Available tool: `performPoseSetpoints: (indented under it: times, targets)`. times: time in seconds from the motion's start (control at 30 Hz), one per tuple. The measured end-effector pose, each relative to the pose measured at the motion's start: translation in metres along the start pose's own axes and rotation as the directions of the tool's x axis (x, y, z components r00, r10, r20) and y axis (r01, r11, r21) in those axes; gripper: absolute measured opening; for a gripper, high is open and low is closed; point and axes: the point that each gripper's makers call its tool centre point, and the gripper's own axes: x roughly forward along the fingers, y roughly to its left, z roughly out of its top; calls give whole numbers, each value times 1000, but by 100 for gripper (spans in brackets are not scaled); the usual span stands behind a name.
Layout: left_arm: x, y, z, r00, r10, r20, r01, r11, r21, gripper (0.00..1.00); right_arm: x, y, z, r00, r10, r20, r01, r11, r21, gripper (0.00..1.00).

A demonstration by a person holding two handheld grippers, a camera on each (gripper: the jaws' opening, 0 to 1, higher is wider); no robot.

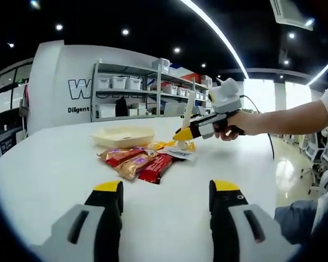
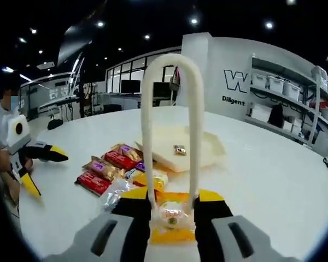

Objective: Place the target food into the container with the food tongs after gripping and lifting it, then release it inside without dropping or visibly crushing the food.

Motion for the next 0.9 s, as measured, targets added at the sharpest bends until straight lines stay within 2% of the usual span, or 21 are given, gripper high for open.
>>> performPoseSetpoints:
  times: [0.23, 0.43, 0.63, 0.7, 0.73, 0.77, 0.83, 0.9]
  targets:
    - [0, 0, -1, 1000, -1, -4, 1, 1000, -3, 62, 4, 1, -1, 999, 9, -43, -9, 1000, -4, 20]
    - [0, -1, -1, 1000, 0, -5, 0, 1000, -6, 62, -1, 1, -9, 995, 11, -101, -4, 998, 63, 13]
    - [0, -1, -1, 1000, 1, -5, -1, 1000, -5, 62, -1, -2, -6, 995, 1, -99, 7, 997, 78, 9]
    - [0, 0, -1, 1000, 4, -6, -4, 1000, -6, 62, 0, -5, -3, 996, 14, -83, -1, 987, 159, 9]
    - [0, 0, -1, 1000, 3, -6, -3, 1000, -7, 62, -1, -8, -2, 997, 4, -76, 9, 986, 165, 9]
    - [0, -1, -1, 1000, 2, -6, -2, 1000, -9, 62, -3, -8, -4, 997, 13, -79, 5, 975, 221, 9]
    - [0, -1, -2, 1000, 3, -8, -3, 1000, -10, 62, -8, -14, -1, 998, -11, -58, 25, 970, 240, 9]
    - [0, -1, -2, 1000, 2, -7, -2, 1000, -11, 61, -11, -17, -2, 998, -7, -56, 22, 965, 261, 9]
